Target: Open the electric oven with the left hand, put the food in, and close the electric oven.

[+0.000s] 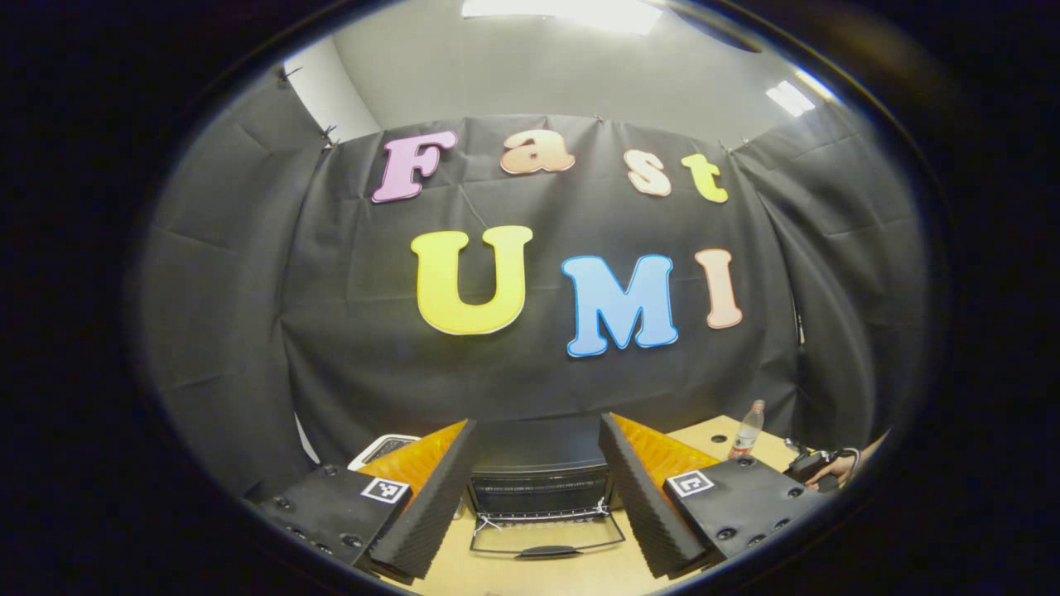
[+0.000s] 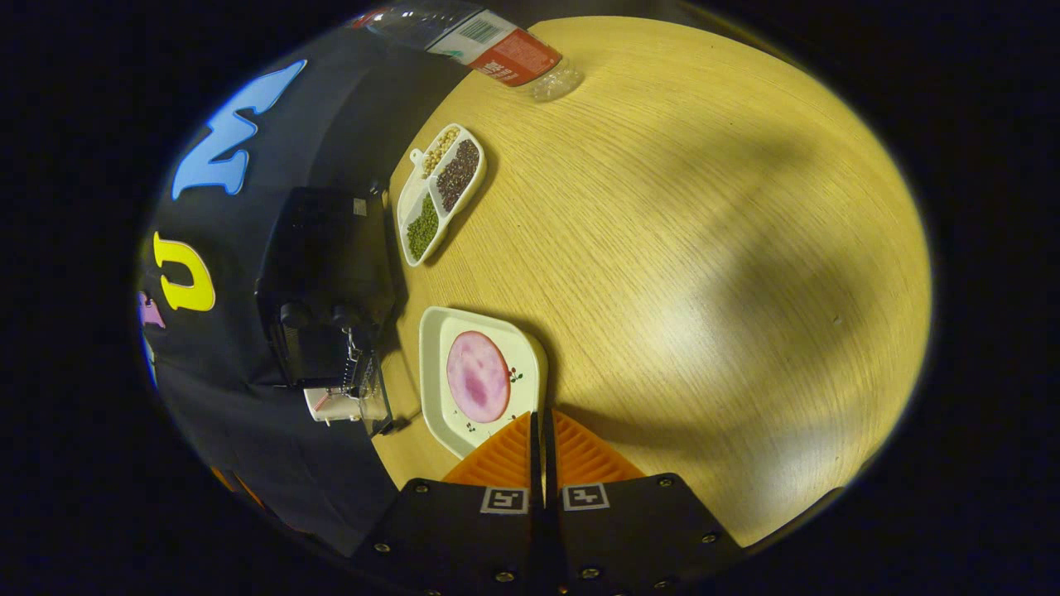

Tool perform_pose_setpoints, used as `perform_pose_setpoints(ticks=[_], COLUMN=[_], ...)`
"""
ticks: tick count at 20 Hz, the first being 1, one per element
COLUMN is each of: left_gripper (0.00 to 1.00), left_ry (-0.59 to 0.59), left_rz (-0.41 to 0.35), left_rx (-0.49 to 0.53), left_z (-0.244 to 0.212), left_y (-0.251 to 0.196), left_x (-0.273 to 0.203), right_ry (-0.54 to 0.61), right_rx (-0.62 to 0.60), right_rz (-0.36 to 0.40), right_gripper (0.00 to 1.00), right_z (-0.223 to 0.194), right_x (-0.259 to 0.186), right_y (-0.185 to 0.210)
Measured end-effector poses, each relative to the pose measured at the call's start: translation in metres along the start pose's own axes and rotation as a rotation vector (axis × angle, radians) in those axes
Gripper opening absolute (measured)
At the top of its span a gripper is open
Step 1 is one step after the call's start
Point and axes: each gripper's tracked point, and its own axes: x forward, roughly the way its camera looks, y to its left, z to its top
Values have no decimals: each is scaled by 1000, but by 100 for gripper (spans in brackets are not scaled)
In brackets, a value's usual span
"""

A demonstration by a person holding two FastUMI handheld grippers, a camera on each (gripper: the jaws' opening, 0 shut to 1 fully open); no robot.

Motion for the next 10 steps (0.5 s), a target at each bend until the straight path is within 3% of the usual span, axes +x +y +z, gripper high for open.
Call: perform_pose_setpoints(ticks=[1,2,3,4,7,10], left_gripper=[97,97,97,97,98,98], left_ry=[4,5,8,11,20,33], left_rz=[0,2,4,6,17,23], left_rx=[3,3,2,0,1,-10], left_z=[-2,-2,-4,-5,-9,-16], left_y=[1,2,3,4,10,12], left_x=[-1,-2,-3,-3,-4,-4], right_ry=[-3,2,8,11,20,38], right_rx=[3,6,6,-7,-61,-122], right_rz=[-12,-24,-30,-47,-127,-338], right_gripper=[1,16,17,33,33,30], right_z=[3,3,1,0,-2,-3], right_x=[3,4,5,7,17,22], right_y=[5,7,9,9,12,-1])
